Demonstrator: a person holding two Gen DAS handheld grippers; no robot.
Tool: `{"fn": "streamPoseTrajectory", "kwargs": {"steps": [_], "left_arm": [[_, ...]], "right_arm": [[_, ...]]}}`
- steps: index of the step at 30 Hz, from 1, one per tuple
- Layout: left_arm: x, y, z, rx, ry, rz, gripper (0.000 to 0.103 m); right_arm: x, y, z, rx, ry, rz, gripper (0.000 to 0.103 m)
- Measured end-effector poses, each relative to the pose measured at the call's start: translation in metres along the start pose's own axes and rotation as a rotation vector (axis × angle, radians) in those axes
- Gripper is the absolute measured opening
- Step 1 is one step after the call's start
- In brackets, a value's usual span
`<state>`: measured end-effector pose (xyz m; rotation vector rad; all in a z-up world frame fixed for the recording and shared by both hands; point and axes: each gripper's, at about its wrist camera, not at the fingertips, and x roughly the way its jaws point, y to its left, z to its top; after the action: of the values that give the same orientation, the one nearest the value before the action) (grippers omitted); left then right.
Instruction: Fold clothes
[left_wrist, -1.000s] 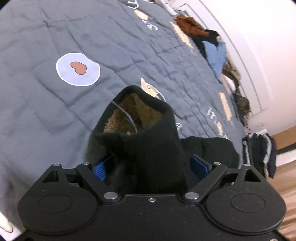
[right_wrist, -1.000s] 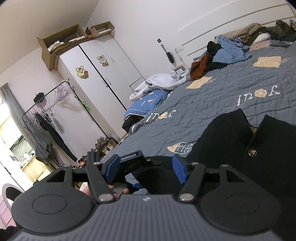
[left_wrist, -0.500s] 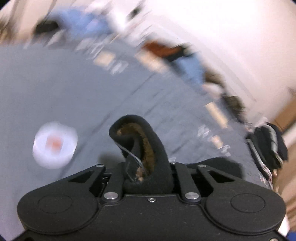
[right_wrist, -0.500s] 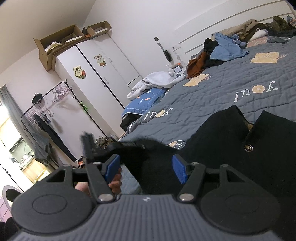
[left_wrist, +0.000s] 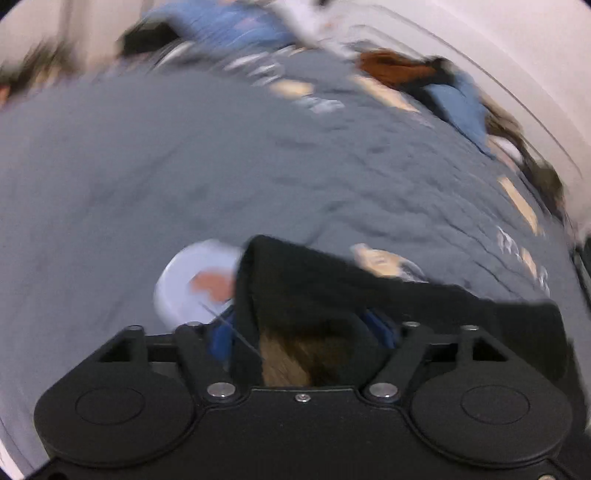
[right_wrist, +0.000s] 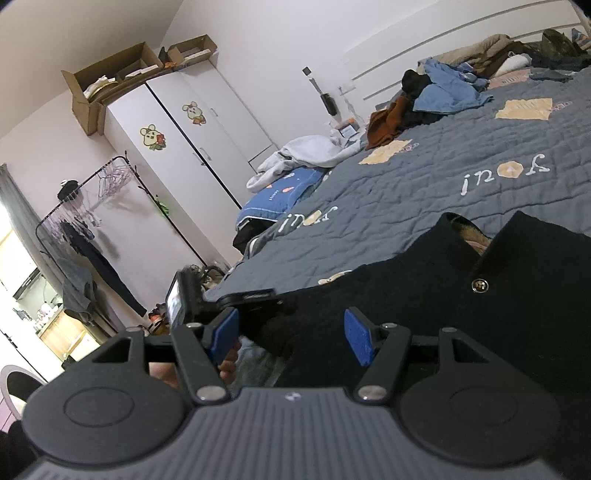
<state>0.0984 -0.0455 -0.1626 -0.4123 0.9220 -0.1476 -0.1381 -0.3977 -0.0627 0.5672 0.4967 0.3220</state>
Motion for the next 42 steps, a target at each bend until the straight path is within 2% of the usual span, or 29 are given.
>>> {"fn": "streamPoseTrajectory", "kwargs": {"steps": [3,6,11,15,21,24,31,35,37,42], "left_arm": [[-0.012,0.019,0.002,-0.07,-0.026,0.016,0.072],[-0.031,0.027,0.002,-0.06,-0.091,0.049,0.072],[-0.06,0.028,-0.001,-0.039,-0.101,-0.02,0.072],[-0.08,0.015,-0.02,0.055,-0.134,-0.017,0.072],[-0.116,-0.016,-0.056,0.31,-0.263,0.025,0.072],[-0.13,-0.021,-0.067,0.349,-0.274,-0.014,0.072],[-0.142,-0.034,-0.092,0.489,-0.273,-0.055,0.072],[-0.135,-0.052,-0.114,0.681,-0.234,-0.078,0.071],[-0.13,-0.059,-0.126,0.769,-0.205,-0.087,0.066],[-0.122,-0.06,-0.15,0.902,-0.139,-0.11,0.061]], "right_arm": [[0.001,-0.002,-0.001,0.006,0.005,-0.004,0.063],[0.001,-0.002,-0.002,0.003,0.009,-0.004,0.063],[0.0,-0.004,-0.002,0.006,0.011,-0.006,0.063],[-0.002,-0.007,-0.003,0.013,0.014,-0.008,0.063],[-0.006,-0.009,-0.006,0.007,0.023,-0.022,0.063],[-0.008,-0.011,-0.009,0.012,0.03,-0.031,0.063],[-0.014,-0.007,-0.018,-0.01,0.046,-0.046,0.063],[-0.022,-0.005,-0.024,-0.031,0.05,-0.067,0.063],[-0.028,-0.007,-0.027,-0.037,0.047,-0.09,0.063],[-0.047,-0.015,-0.033,-0.049,0.041,-0.153,0.063]]}}
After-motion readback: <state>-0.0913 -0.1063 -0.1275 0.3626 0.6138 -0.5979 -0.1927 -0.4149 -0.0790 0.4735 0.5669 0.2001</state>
